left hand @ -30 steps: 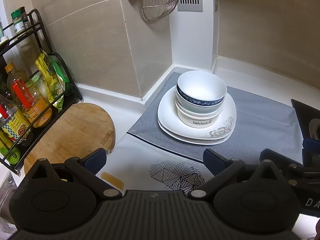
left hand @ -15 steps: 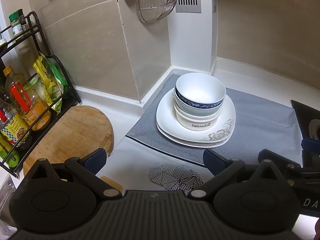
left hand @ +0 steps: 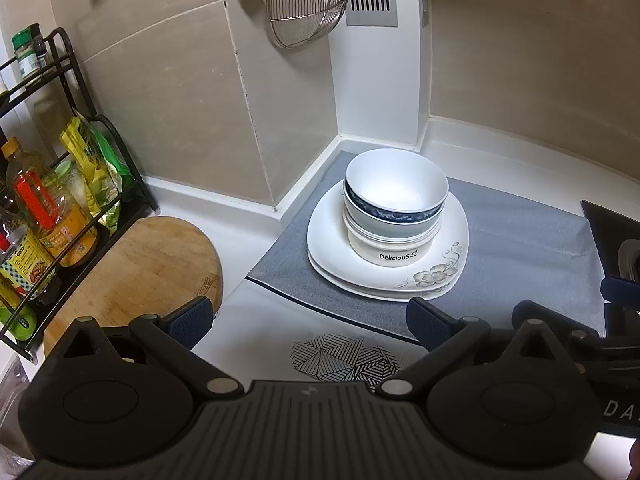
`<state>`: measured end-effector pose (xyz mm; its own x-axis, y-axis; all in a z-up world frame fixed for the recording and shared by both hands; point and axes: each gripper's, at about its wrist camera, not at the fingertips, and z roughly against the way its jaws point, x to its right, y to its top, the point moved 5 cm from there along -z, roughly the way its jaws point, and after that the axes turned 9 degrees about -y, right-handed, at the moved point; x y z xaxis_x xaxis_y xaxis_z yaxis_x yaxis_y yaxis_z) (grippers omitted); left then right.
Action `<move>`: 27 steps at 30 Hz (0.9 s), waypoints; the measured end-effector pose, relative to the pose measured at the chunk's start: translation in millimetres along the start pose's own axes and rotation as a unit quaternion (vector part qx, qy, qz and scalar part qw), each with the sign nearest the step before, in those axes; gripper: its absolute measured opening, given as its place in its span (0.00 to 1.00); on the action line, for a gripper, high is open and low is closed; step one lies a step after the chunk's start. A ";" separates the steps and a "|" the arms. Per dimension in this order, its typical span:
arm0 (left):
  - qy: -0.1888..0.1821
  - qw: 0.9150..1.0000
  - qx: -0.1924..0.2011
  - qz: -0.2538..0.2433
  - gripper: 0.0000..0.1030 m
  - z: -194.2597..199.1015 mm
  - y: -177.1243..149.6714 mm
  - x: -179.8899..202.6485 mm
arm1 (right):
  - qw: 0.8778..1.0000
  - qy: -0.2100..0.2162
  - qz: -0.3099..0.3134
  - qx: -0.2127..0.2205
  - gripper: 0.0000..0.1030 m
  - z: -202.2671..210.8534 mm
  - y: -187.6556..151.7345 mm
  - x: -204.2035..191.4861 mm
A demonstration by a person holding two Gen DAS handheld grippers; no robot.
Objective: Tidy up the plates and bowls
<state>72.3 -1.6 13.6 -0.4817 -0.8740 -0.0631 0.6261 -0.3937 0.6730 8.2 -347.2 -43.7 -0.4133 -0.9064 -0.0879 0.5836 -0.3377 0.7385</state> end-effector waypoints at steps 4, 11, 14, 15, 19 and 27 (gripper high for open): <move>-0.001 1.000 0.000 -0.002 1.00 -2.9 1.5 2.3 | 1.000 -0.001 -0.002 -0.001 0.99 -0.9 0.2 0.8; -0.002 1.000 0.000 -0.002 1.00 -4.6 2.2 4.3 | 1.000 -0.001 -0.003 0.000 0.99 -3.1 1.6 2.5; -0.002 1.000 0.000 -0.002 1.00 -4.9 2.2 4.4 | 1.000 0.000 -0.003 0.000 0.99 -2.9 1.8 2.8; -0.003 1.000 0.000 -0.001 1.00 -5.5 2.3 4.6 | 1.000 0.000 -0.003 -0.001 0.99 -2.9 1.7 2.7; -0.005 1.000 -0.001 -0.002 1.00 -6.7 2.8 4.8 | 1.000 -0.002 -0.004 -0.002 0.99 -3.1 2.2 2.7; -0.006 1.000 -0.002 0.000 1.00 -8.0 3.0 4.7 | 1.000 -0.002 -0.004 -0.002 0.99 -3.0 2.6 2.3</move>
<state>76.8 -9.2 9.4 -0.4897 -0.8702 -0.0540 0.6287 -0.3953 0.6696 10.9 -350.9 -43.9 -0.4215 -0.9022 -0.0913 0.5822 -0.3464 0.7356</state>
